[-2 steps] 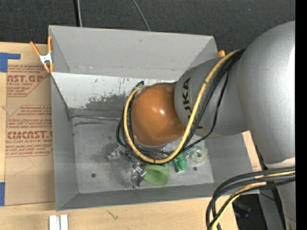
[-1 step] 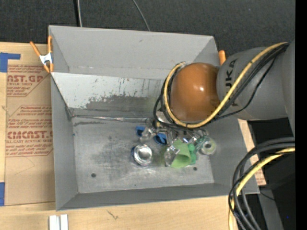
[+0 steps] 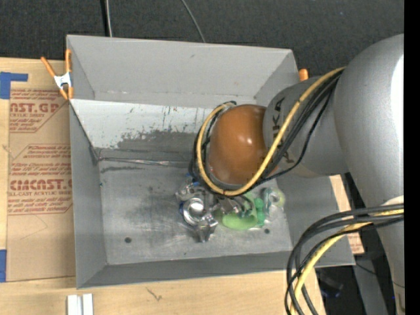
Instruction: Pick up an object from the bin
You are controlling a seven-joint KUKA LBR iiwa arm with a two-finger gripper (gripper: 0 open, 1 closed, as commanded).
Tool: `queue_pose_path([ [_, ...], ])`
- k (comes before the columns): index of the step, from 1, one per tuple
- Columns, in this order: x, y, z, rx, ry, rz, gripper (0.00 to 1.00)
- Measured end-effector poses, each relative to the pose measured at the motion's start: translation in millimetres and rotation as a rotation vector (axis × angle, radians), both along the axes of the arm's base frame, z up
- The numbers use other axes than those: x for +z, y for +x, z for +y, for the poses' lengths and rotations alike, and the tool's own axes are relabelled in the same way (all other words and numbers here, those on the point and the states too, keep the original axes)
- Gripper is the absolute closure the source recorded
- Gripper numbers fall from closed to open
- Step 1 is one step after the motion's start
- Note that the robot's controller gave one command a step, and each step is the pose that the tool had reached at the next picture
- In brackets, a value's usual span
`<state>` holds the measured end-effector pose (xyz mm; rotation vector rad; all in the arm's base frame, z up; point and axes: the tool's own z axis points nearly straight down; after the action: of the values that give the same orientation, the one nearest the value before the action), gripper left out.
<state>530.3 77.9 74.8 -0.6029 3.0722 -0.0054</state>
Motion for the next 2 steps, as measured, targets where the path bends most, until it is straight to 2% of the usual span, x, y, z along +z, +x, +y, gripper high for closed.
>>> queue_pose_path([
  [1,0.4,-27.8,-56.1,-0.054,0.011,-0.012,0.0],
  [2,1.5,-27.9,-56.4,-0.053,0.006,-0.004,1.0],
])
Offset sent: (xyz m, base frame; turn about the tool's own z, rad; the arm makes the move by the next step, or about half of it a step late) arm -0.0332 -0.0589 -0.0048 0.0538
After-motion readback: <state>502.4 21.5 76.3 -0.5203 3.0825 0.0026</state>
